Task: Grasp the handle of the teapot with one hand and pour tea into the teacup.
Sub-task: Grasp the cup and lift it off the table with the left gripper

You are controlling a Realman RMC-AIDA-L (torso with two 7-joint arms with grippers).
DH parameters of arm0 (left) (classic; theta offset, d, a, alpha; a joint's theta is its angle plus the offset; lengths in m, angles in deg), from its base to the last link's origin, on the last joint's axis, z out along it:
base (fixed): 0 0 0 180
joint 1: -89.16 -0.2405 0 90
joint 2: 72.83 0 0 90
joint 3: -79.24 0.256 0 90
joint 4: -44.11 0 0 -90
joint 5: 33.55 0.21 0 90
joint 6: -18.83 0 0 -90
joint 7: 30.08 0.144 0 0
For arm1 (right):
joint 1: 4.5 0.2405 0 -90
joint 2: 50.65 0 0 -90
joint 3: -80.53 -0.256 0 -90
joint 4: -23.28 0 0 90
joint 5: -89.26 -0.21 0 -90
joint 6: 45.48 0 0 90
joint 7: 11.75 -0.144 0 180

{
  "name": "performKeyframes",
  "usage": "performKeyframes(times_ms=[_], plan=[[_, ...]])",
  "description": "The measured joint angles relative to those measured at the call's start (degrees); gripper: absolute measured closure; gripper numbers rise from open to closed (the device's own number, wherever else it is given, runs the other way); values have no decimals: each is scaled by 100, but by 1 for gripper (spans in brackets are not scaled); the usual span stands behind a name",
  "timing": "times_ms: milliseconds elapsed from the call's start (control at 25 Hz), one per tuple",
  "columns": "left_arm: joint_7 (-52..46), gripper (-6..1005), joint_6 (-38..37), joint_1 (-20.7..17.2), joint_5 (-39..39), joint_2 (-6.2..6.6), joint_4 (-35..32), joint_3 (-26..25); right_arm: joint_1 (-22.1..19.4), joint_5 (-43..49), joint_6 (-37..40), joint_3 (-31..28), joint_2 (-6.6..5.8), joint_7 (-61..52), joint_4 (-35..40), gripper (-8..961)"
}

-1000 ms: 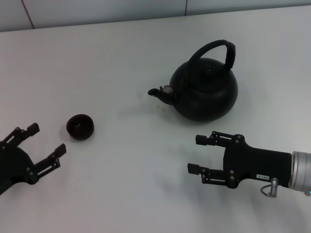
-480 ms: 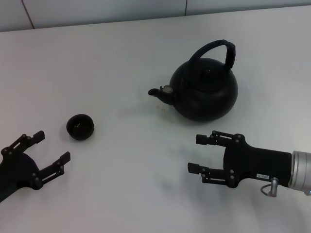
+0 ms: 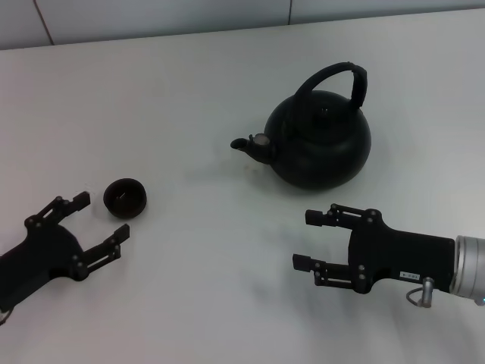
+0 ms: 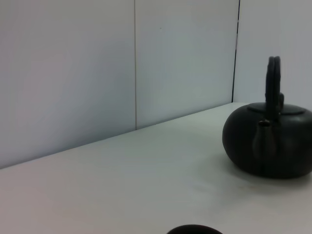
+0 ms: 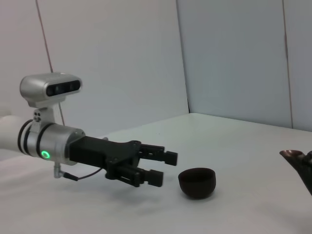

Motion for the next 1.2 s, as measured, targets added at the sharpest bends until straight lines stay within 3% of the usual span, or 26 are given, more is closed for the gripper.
performKeyframes(times_ms=[1200], plan=[[90, 158, 1087, 637, -2, -7, 455, -7, -35, -18, 52, -53, -9, -13, 0, 216]])
